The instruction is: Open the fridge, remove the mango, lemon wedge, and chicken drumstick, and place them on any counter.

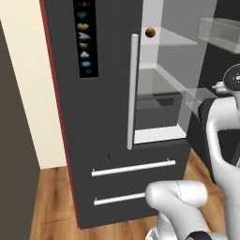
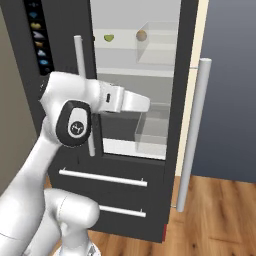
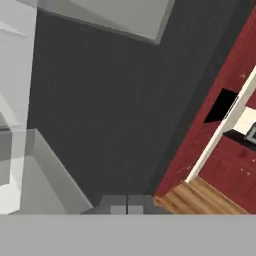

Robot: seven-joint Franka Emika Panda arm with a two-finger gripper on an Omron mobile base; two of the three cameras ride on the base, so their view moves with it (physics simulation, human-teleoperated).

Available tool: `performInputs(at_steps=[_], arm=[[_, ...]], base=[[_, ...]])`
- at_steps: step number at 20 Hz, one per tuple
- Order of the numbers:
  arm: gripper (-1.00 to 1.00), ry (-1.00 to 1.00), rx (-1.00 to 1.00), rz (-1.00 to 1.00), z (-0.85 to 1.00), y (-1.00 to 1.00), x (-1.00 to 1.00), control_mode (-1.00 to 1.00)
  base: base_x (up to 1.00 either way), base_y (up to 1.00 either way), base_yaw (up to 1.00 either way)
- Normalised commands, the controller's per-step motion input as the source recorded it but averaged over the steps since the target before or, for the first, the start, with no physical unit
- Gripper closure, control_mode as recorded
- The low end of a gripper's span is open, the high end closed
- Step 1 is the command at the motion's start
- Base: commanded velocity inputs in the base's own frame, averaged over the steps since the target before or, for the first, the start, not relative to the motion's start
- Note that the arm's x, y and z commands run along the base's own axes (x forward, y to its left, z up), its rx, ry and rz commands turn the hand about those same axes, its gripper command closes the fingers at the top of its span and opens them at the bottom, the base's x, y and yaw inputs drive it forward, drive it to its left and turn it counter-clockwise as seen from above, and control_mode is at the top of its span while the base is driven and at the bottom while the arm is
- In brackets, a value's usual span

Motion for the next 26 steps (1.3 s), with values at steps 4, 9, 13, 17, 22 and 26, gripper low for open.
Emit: performInputs(at_steps=[4,9,13,17,22,26], arm=[[1.0,0.09,0.0,0.39,0.0,1.0,-0.38,-1.0],[1.0,0.03,0.09,0.4,0.0,1.0,0.0,-1.0],[1.0,0.09,0.19,0.36,0.01,1.0,0.12,-1.0],[1.0,0.16,0.28,0.28,0.12,1.0,0.28,-1.0],[1.0,0.25,0.13,0.04,0.13,0.71,0.16,-1.0],[1.0,0.03,0.0,0.0,-0.11,0.03,0.04,-1.0]], base=[[0.0,0.0,0.0],[0.0,0.0,0.0],[0.0,0.0,0.0],[0.0,0.0,0.0],[0.0,0.0,0.0],[0.0,0.0,0.0]])
